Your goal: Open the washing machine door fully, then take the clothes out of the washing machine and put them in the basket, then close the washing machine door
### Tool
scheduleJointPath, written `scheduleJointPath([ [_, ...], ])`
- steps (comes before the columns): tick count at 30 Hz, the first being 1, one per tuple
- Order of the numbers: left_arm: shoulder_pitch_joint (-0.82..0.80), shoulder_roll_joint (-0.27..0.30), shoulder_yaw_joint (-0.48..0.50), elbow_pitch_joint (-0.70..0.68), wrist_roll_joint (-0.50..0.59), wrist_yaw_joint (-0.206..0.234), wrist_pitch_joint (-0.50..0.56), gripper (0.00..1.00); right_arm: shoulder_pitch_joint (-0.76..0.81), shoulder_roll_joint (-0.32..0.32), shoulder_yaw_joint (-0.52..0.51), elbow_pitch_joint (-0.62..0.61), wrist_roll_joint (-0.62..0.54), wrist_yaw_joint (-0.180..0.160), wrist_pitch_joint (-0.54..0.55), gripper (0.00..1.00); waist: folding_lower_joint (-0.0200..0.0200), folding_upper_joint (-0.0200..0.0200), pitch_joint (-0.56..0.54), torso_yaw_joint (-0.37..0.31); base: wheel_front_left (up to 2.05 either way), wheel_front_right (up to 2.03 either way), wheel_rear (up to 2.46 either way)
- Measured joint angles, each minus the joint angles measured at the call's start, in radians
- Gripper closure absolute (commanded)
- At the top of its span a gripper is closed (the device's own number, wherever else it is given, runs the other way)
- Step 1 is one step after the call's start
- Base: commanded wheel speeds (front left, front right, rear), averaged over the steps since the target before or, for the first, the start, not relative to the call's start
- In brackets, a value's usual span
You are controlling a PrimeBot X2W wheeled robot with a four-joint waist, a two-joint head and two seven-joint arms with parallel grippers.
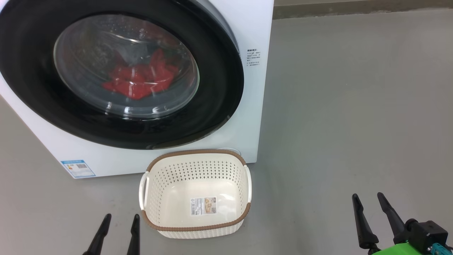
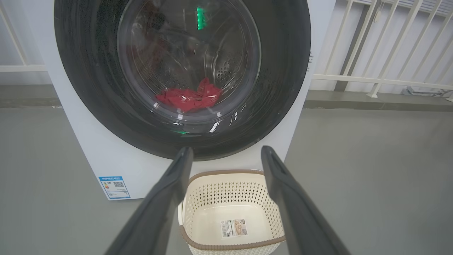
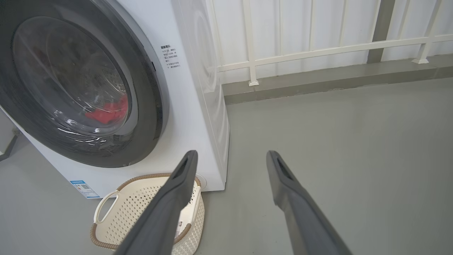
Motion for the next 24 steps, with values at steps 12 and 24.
scheduleJointPath([
  [12,0.011,0.004,-0.018,0.002,-0.004,0.000,0.000,0.00,0.000,0.001,0.002,-0.004,0.011,0.000,0.000,0.98,0.0000,0.0000,0.007,0.000,0.00,0.00,0.00],
  [24,-0.037,0.007,-0.063,-0.001,-0.030,0.000,0.000,0.00,-0.227,-0.002,0.067,-0.054,0.437,0.000,-0.007,1.00,0.0000,0.0000,0.073,0.015,0.00,0.00,0.00],
])
